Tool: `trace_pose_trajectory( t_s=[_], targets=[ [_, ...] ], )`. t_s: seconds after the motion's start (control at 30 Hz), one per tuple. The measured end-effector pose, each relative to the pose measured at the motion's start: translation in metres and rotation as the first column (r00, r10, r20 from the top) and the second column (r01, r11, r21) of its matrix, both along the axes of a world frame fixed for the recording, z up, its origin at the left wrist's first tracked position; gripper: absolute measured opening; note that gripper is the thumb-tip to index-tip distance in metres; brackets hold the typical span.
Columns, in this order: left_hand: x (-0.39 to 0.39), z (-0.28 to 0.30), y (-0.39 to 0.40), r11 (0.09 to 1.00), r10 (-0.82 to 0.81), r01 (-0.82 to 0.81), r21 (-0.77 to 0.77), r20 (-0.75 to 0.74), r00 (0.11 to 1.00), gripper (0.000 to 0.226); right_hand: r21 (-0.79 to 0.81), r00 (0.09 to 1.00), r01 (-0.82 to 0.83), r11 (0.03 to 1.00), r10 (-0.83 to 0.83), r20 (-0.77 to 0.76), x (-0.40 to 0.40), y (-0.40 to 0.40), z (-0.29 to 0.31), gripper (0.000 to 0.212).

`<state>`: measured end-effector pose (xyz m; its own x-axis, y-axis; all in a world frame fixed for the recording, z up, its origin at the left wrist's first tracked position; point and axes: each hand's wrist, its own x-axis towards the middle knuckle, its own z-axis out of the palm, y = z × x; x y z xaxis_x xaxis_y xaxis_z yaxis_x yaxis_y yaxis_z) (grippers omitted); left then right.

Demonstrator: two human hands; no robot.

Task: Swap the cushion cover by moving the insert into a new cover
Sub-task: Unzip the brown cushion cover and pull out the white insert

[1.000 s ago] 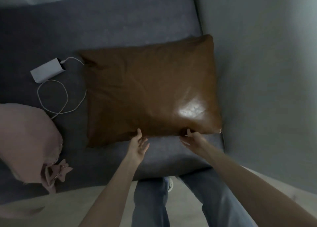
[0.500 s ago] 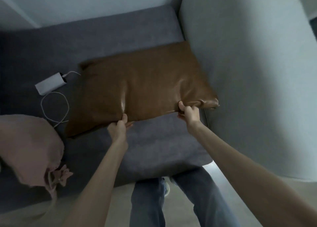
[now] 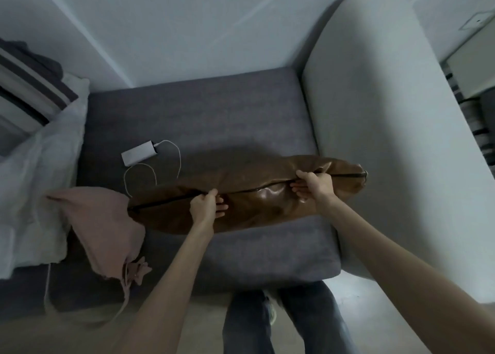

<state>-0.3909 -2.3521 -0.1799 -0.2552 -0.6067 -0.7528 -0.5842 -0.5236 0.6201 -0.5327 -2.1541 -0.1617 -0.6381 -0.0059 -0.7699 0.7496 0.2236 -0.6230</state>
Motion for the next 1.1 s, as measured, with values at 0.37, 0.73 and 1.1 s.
trace_pose_trajectory(
  t_s=[0.37, 0.73, 1.1],
  targets=[
    [-0.011, 0.023, -0.002, 0.59, -0.458, 0.379, -0.712, 0.092, 0.884, 0.019, 0.117, 0.993, -0.084, 0.99, 0.093, -0.066, -0.01, -0.014, -0.019, 0.03],
    [-0.06, -0.021, 0.037, 0.054, -0.749, 0.83, -0.554, 0.527, 0.401, 0.051, 0.555, 0.461, -0.424, 0.716, 0.698, -0.548, -0.024, 0.031, 0.021, 0.015],
    [-0.025, 0.0, -0.019, 0.083, -0.683, 0.753, -0.653, 0.513, 0.52, 0.04, 0.56, 0.045, -0.736, 0.379, 0.854, -0.519, 0.034, -0.113, 0.01, 0.041]
  ],
)
